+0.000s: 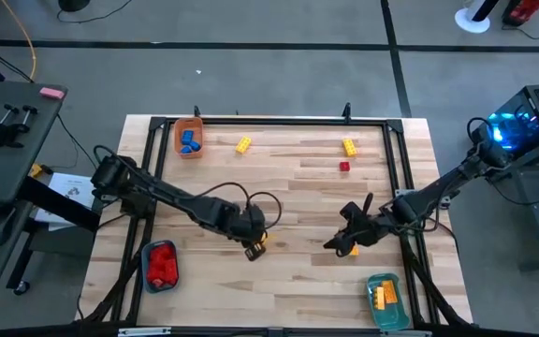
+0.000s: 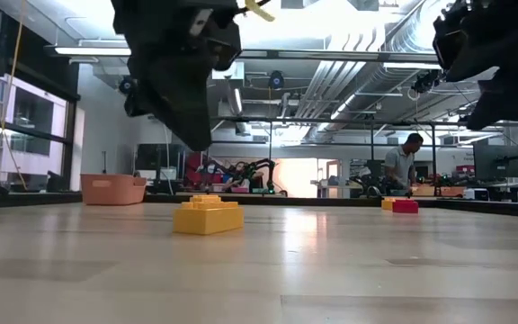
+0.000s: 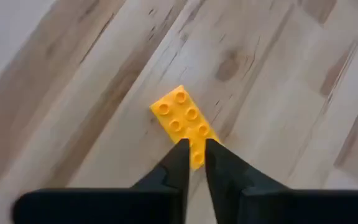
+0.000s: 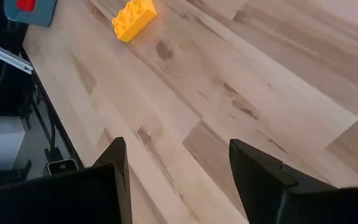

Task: Sort blocks
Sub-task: Put the yellow game piece into the right blue bin

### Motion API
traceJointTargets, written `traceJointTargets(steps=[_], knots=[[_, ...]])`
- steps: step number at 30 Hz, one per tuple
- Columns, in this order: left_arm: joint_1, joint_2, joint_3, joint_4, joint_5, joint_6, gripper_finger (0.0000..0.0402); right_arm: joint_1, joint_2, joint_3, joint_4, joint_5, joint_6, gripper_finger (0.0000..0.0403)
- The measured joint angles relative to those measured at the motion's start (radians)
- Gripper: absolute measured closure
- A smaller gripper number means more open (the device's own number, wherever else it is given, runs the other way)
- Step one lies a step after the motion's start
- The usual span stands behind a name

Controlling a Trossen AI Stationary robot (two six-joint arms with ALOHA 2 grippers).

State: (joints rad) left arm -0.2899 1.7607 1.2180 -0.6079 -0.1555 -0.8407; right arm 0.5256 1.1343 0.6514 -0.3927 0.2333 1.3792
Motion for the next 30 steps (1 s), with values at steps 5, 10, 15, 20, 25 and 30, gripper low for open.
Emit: traceJointTargets(steps=[5, 10, 15, 20, 25, 30], knots=[[-0.015, 0.006, -0.03, 0.096, -0.032, -0.092, 0.0284, -0.029, 0.0, 0.0, 0.006, -0.027, -0.052, 0.0238], [-0.032, 0.006, -0.029, 0.102, -0.08, -0.066, 0.0197, -0.049, 0.0, 0.0, 0.009, -0.059, -0.081, 0.0238], [-0.035, 0.017, -0.029, 0.104, -0.095, -0.122, 0.014, -0.061, 0.0, 0.0, 0.009, -0.06, -0.096, 0.0238], [-0.035, 0.066, -0.029, 0.111, -0.098, -0.241, 0.0127, -0.062, 0.0, 0.0, 0.009, -0.06, -0.101, 0.0238], [-0.035, 0.116, -0.029, 0.113, -0.104, -0.293, 0.0128, -0.062, 0.0, 0.0, 0.009, -0.06, -0.101, 0.0238], [-0.036, 0.16, -0.029, 0.135, -0.106, -0.3, 0.0128, -0.062, 0.0, 0.0, 0.009, -0.06, -0.101, 0.0238]])
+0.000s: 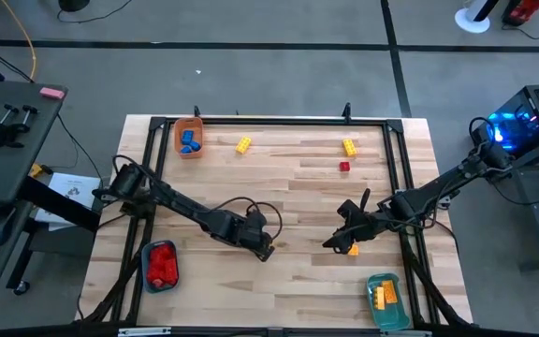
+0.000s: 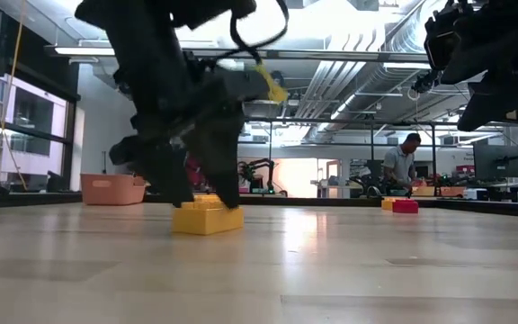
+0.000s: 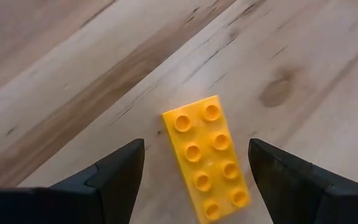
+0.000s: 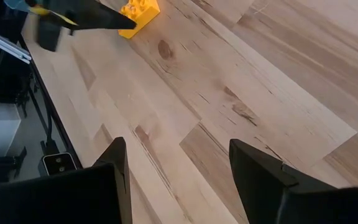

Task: Sort blocks
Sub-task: Put the yellow game piece into the right blue bin

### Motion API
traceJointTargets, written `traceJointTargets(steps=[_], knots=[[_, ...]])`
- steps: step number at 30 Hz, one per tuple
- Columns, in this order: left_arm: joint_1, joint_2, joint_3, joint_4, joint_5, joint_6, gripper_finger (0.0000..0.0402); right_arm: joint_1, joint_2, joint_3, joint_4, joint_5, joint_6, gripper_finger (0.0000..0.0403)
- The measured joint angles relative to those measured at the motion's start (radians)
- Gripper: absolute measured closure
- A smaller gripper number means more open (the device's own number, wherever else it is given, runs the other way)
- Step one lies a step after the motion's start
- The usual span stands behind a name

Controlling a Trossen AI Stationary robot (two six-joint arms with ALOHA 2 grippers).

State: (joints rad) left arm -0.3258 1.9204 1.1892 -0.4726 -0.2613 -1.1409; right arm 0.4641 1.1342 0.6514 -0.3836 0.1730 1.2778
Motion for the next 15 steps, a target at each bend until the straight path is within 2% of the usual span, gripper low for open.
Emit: traceJointTargets(steps=[10, 12, 15], knots=[[-0.006, 0.071, 0.007, -0.024, 0.025, 0.052, 0.0135, 0.0, 0.0, 0.0, 0.0, 0.007, 0.001, 0.0238], [-0.009, 0.071, 0.007, -0.059, 0.029, 0.078, 0.0158, 0.0, 0.0, 0.0, 0.0, 0.01, 0.004, 0.0238], [-0.016, 0.056, 0.007, -0.12, 0.025, 0.147, 0.0234, 0.0, 0.0, 0.0, 0.005, 0.011, 0.004, 0.0238]])
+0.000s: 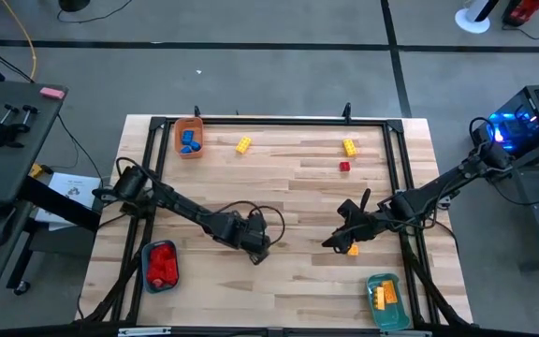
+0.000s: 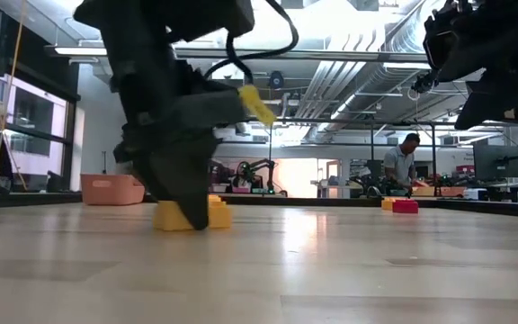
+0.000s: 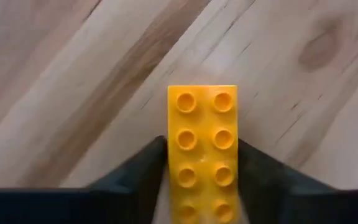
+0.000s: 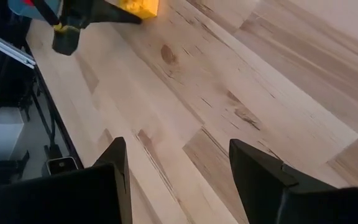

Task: Sort blocks
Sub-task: Put the yellow game piece into the right blue bin

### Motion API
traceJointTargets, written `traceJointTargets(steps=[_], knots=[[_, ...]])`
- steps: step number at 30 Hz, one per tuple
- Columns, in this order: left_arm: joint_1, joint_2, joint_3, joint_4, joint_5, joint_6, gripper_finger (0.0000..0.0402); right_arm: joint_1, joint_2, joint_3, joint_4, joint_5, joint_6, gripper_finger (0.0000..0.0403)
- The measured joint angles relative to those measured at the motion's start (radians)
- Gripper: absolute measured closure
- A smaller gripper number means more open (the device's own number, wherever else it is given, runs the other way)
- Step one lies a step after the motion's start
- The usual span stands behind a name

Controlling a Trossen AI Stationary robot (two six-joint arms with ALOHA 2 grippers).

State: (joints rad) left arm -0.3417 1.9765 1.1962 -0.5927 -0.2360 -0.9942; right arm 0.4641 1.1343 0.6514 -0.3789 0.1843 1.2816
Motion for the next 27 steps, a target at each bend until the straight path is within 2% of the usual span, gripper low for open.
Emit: traceJointTargets(steps=[2, 3, 6, 11, 16, 22, 27], knots=[[-0.008, -0.014, -0.004, -0.016, -0.012, 0.075, 0.0298, -0.002, 0.0, 0.0, 0.02, 0.006, 0.0, 0.0238], [-0.012, -0.024, -0.004, -0.019, -0.025, 0.118, 0.0308, -0.007, 0.0, 0.0, 0.043, 0.006, 0.0, 0.0238], [-0.012, -0.048, -0.009, -0.004, -0.066, 0.258, 0.0306, -0.039, 0.0, 0.0, 0.17, 0.007, 0.0, 0.0238], [0.032, -0.125, -0.005, 0.038, -0.098, 0.574, 0.0306, -0.134, 0.0, 0.0, 0.39, 0.029, 0.005, 0.0238], [0.059, -0.21, -0.005, 0.156, -0.102, 0.808, 0.0306, -0.231, 0.031, 0.001, 0.487, 0.02, 0.116, 0.0238], [0.115, -0.243, -0.003, 0.215, -0.123, 0.866, 0.0306, -0.255, 0.128, 0.002, 0.501, -0.01, 0.134, 0.0238], [0.137, -0.238, -0.003, 0.248, -0.116, 0.866, 0.0306, -0.256, 0.235, 0.002, 0.669, -0.005, 0.133, 0.0238]])
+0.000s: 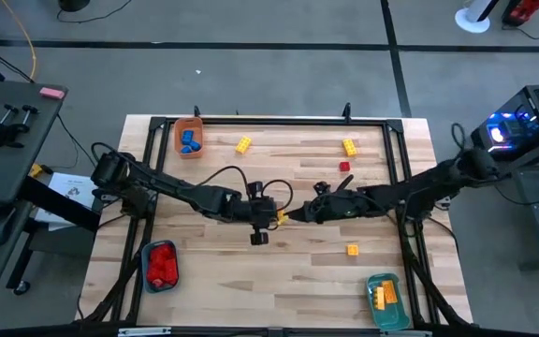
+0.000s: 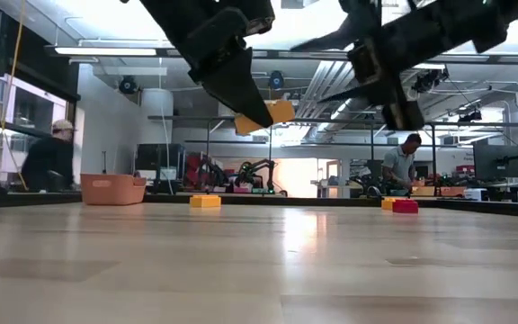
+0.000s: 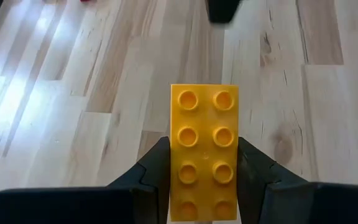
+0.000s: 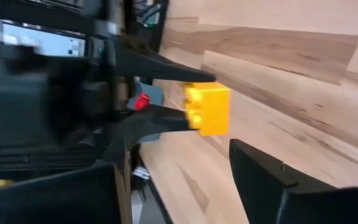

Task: Sort blocks
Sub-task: Put the yellow game piece into the right blue bin

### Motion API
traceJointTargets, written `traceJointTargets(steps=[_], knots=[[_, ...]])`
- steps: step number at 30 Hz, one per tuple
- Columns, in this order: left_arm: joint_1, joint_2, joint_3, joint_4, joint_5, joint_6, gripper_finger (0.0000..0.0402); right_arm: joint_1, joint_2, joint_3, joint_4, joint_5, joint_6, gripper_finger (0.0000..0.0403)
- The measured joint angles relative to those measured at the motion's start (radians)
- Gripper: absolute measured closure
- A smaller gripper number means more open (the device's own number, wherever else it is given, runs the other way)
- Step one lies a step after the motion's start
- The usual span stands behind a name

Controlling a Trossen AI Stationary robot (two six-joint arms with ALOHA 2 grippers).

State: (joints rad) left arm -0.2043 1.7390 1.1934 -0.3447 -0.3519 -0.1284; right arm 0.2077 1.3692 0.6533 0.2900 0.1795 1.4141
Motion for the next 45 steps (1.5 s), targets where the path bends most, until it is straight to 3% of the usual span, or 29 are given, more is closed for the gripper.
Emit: traceJointTargets(steps=[14, 23, 27, 31, 34, 38, 41, 45], knots=[[0.0, 0.0, 0.0, 0.077, 0.037, 0.0, 0.0306, -0.025, 0.165, 0.0, 0.2, 0.0, 0.009, 0.0238], [0.002, 0.016, 0.0, 0.115, 0.041, 0.0, 0.0306, -0.027, 0.165, 0.058, 0.12, -0.018, -0.008, 0.0241], [0.002, 0.022, 0.002, 0.14, 0.048, 0.0, 0.0306, -0.035, 0.166, 0.101, 0.031, -0.028, -0.049, 0.0277], [0.002, 0.023, 0.002, 0.139, 0.048, -0.001, 0.0306, -0.036, 0.167, 0.109, 0.005, -0.03, -0.068, 0.0341], [0.001, 0.014, 0.002, 0.135, 0.048, 0.003, 0.0273, -0.038, 0.167, 0.109, 0.005, -0.04, -0.064, 0.0389], [0.002, -0.022, 0.001, 0.103, 0.057, 0.002, 0.0209, -0.042, 0.158, 0.114, 0.015, -0.067, -0.076, 0.0388], [0.002, -0.091, 0.001, -0.011, 0.054, -0.009, 0.0179, -0.049, 0.129, 0.114, 0.008, -0.111, -0.108, 0.0396], [0.002, -0.22, 0.002, -0.246, 0.039, -0.083, 0.0168, -0.066, 0.035, 0.114, -0.087, -0.182, -0.169, 0.0398]])
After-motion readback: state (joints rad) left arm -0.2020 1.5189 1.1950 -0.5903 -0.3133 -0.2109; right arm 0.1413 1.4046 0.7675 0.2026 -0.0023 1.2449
